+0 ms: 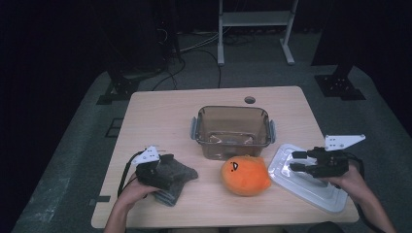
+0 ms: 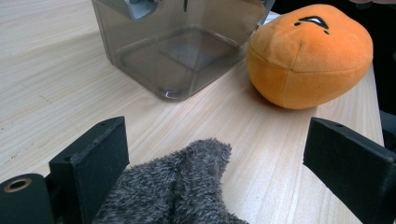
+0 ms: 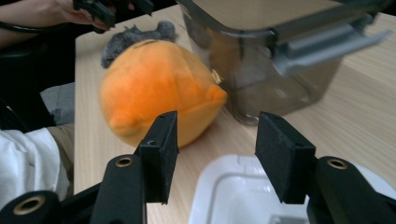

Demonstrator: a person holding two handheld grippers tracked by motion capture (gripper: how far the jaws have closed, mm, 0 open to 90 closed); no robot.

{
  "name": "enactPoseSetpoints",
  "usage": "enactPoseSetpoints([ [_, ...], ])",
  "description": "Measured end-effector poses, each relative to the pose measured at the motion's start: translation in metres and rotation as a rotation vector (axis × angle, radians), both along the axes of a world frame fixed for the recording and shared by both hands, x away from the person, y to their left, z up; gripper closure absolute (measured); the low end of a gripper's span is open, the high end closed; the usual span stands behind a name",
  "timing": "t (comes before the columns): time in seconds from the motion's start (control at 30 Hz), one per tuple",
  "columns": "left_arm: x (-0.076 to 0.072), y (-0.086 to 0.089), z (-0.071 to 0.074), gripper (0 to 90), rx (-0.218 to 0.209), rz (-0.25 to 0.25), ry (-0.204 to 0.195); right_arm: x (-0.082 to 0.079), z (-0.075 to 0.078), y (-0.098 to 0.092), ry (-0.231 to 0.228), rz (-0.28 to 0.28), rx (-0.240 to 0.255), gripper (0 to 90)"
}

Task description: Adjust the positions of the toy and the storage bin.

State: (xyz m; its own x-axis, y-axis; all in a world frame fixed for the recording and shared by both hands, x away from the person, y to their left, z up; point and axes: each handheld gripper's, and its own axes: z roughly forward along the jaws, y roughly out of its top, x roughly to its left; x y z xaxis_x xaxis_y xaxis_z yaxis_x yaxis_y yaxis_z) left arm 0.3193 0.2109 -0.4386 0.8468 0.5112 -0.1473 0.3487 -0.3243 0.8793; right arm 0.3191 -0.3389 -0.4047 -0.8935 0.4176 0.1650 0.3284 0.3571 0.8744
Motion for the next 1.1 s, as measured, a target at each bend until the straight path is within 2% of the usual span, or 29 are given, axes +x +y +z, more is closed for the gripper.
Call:
enactPoseSetpoints([
  [0.47,0.0,0.001,0.001,5.9,-0.001,0.002,-0.003,0.003,0.013,0.045,-0.029,0.129,0.018,46.0],
  [1.1,-0.001,0.001,0.001,5.9,-0.005,0.006,-0.001,0.011,0.016,0.083,-0.034,0.21,0.012,45.8],
])
